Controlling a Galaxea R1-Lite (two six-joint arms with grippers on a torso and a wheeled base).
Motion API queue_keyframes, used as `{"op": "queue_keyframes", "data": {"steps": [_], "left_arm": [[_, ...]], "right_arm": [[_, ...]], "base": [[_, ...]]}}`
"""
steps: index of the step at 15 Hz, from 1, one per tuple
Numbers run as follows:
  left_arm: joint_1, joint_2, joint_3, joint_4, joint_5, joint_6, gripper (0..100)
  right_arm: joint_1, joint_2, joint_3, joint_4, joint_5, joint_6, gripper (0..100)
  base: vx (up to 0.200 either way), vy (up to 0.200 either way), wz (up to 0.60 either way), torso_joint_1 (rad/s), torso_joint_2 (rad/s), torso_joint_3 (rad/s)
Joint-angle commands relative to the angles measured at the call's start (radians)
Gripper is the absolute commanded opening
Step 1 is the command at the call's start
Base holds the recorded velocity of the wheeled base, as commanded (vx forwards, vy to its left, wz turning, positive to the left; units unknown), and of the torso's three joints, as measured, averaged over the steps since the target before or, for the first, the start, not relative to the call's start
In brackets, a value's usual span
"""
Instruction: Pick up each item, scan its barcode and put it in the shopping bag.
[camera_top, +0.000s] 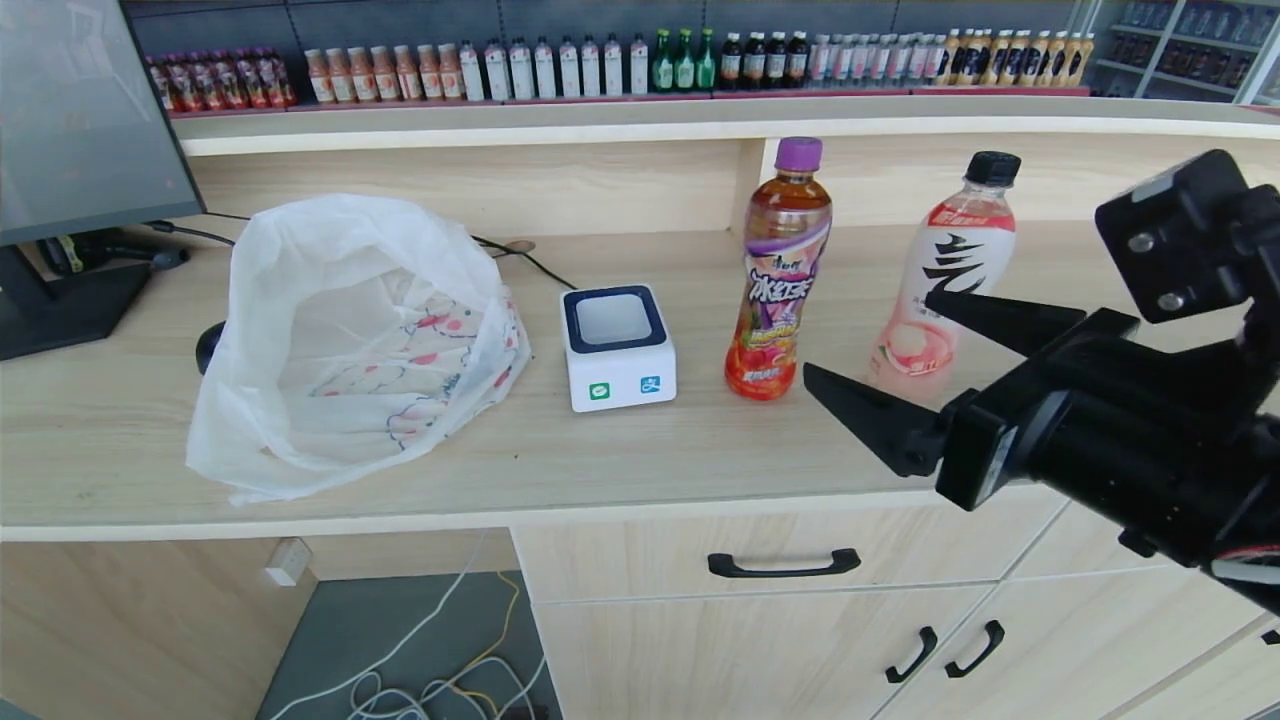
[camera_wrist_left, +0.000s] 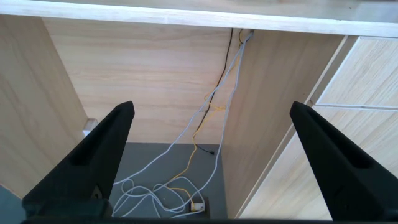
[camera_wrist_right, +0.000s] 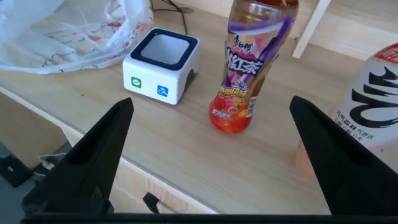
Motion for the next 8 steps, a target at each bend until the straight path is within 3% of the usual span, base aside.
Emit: {"op": "queue_keyframes", "data": {"steps": [1, 3, 7, 8], "left_arm": [[0.000, 0.000, 0.000, 0.000, 0.000, 0.000, 100], [0.000, 0.000, 0.000, 0.000, 0.000, 0.000, 100], [0.000, 0.000, 0.000, 0.000, 0.000, 0.000, 100], [0.000, 0.000, 0.000, 0.000, 0.000, 0.000, 100]], "right_arm": [[0.019, 0.096, -0.009, -0.065, -0.062, -0.003, 100], [0.021, 0.146, -0.032, -0.147, -0.134, -0.003, 100], [0.014, 0.247, -0.046, -0.295, -0.155, 0.000, 100], [0.013, 0.277, -0.055, -0.354, -0.211, -0.001, 100]], "base": [[0.000, 0.000, 0.00, 0.000, 0.00, 0.000], [0.000, 0.000, 0.00, 0.000, 0.00, 0.000], [0.000, 0.000, 0.00, 0.000, 0.00, 0.000], [0.000, 0.000, 0.00, 0.000, 0.00, 0.000]]}}
